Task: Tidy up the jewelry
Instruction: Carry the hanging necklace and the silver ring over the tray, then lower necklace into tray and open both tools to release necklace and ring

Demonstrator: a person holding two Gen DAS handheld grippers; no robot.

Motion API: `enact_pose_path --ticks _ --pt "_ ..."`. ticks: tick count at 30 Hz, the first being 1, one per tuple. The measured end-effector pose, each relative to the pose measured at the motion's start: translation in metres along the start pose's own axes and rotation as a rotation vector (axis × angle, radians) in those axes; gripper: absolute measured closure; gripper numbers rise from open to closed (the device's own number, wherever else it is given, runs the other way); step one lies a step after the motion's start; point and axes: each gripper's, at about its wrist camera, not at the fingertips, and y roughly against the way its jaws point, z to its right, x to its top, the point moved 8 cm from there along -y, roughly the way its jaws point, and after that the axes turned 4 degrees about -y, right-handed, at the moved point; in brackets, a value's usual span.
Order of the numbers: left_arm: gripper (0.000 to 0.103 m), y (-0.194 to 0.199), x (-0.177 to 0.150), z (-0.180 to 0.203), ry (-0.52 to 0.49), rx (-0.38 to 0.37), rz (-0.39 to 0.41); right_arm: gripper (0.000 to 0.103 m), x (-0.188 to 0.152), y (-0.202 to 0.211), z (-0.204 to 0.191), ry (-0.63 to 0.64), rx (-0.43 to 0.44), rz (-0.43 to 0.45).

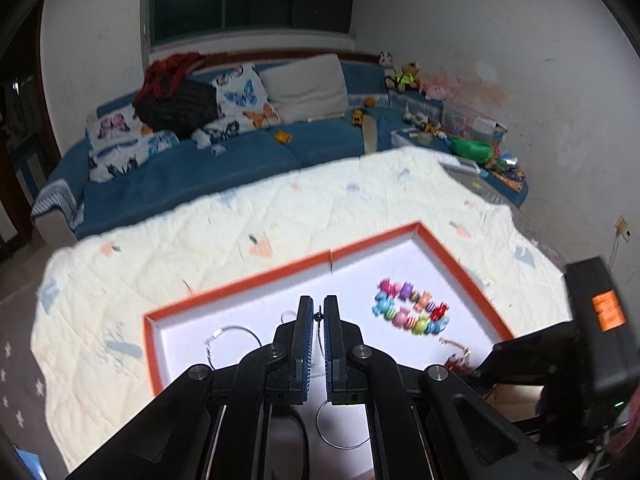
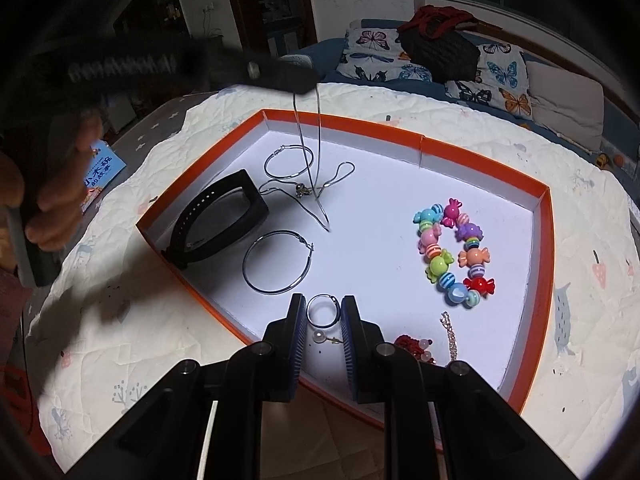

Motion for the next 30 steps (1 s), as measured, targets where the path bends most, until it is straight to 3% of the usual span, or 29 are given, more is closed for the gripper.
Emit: enact_pose_path --ticks 12,16,21,27,28,30 --pt "0.097 -0.054 -0.039 -0.012 0.039 -0.012 -0.127 0.082 -0.001 0.000 0.000 -0.040 0.017 -0.009" --pt "0.096 -0.059 -0.044 -0.016 0.072 -0.024 -0.153 0.071 -0.002 0.002 0.000 -0.053 0.016 -0.004" --pt "0.094 -0.059 -0.046 -0.018 0.100 -0.032 -0.166 0.068 0.001 0.006 0.002 -0.068 0.014 0.007" --pt "0.092 -0.047 -0.040 -0.013 0.096 -0.031 -0.141 0.057 0.000 0.016 0.005 -0.083 -0.003 0.031" --pt "0.086 -0.044 -0.039 -0.012 0.096 -0.031 -0.137 0.056 0.000 0.017 0.005 -0.085 -0.008 0.036" --pt "0.065 -0.036 -0.037 -0.012 0.104 -0.018 -0.117 0.056 0.001 0.021 0.006 -0.090 -0.016 0.044"
